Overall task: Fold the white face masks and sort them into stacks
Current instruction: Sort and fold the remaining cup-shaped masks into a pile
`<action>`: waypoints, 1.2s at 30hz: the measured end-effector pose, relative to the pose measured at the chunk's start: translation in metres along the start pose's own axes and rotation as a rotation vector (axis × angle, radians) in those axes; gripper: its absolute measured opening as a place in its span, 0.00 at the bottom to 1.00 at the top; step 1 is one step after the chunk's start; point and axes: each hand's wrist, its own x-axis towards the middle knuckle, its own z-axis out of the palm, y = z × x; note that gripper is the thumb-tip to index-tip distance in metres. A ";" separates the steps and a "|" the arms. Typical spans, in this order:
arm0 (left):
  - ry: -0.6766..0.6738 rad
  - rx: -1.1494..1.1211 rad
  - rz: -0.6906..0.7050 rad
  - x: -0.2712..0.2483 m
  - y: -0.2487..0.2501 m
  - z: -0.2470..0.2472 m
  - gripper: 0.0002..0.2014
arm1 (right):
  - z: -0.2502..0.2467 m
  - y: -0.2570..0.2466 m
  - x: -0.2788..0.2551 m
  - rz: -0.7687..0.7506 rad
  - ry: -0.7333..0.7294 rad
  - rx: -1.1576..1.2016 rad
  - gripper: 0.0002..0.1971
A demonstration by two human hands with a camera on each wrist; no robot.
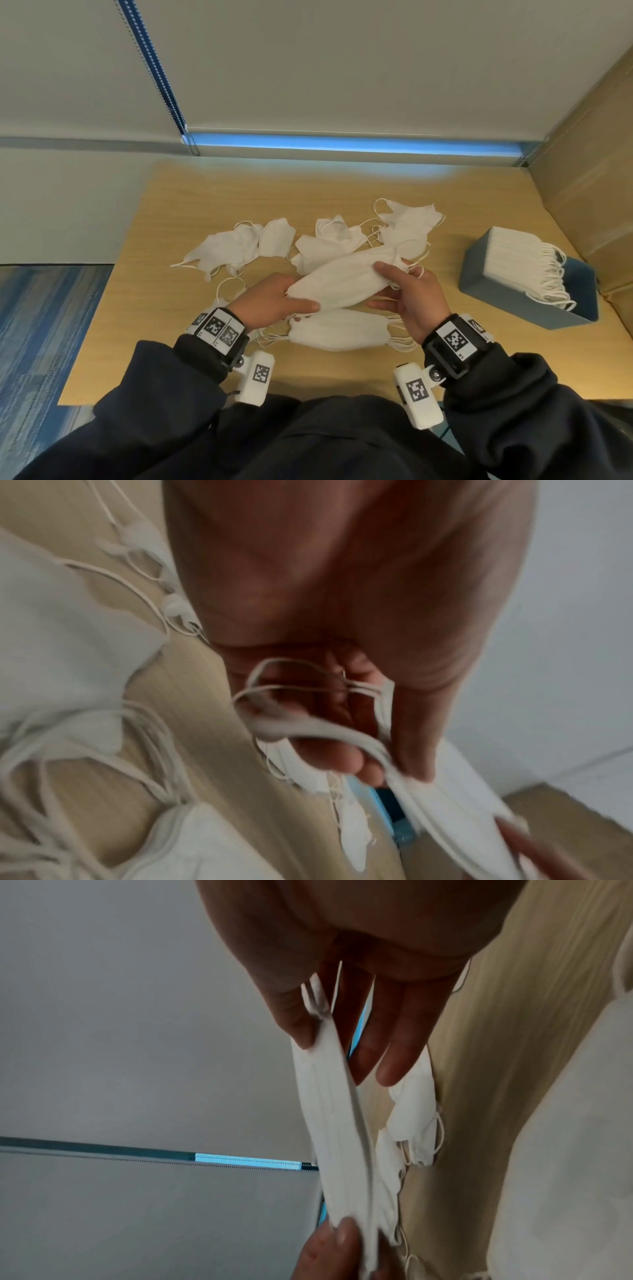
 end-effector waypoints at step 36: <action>0.172 -0.597 -0.494 -0.029 -0.057 -0.018 0.03 | -0.105 0.040 0.035 0.150 0.141 -0.692 0.07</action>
